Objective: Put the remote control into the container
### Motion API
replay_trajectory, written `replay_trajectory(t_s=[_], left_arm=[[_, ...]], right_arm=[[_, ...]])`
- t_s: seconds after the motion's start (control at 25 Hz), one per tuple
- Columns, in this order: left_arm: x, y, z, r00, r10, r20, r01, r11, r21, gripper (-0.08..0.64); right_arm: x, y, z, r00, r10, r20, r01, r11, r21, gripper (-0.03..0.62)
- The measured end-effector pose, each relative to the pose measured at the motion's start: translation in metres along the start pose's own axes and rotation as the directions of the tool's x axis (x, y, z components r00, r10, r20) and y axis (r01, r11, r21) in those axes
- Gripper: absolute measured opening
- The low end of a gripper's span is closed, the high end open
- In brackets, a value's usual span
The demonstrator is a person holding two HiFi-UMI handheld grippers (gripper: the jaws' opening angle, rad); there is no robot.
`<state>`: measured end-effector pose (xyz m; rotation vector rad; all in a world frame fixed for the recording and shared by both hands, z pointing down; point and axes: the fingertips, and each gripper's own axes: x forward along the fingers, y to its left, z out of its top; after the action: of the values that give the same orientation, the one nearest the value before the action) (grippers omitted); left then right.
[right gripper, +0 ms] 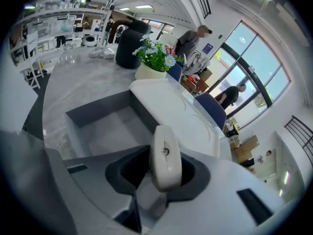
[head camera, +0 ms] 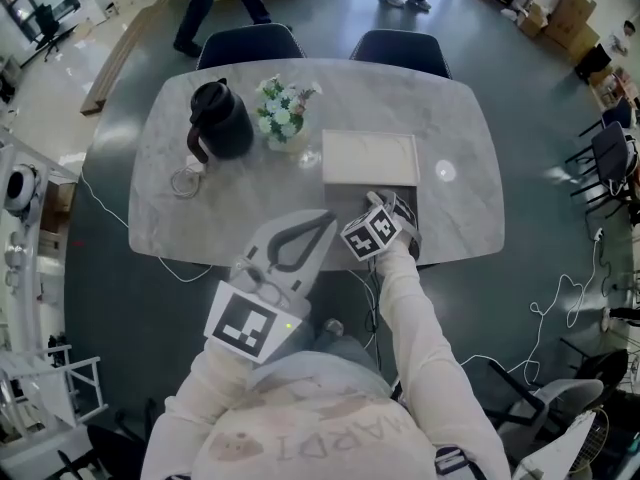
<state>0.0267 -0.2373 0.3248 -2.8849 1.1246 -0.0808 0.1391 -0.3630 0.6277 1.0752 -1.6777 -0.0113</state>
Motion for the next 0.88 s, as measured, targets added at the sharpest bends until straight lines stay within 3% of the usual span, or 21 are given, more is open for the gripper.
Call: replay_trajectory(t_s=[0.28,0.56,0.88], left_arm=[[0.000,0.008,-0.005,1.000,0.004,-0.005,-0.004,1.000,-0.006,0.011],[0.001,0.016,-0.006,1.000,0.006,-0.003,-0.006,1.000,-0.012,0.011],[0.001,0.027,-0.009,1.000,0.022,-0.010,-0.022,1.000,-0.017,0.011]], right_arm=[[0.004,0.009,0.017,1.000,0.006,-0.002,-0.006,0.984,-0.178,0.109],[0.011,0.023,0.029,0.999,-0.012,-0.040,-0.005,0.918,-0.396,0.109],[0.022,0.038,0.037,0.998,0.024,-0.062,-0.051,0.874,-0.483,0.110]])
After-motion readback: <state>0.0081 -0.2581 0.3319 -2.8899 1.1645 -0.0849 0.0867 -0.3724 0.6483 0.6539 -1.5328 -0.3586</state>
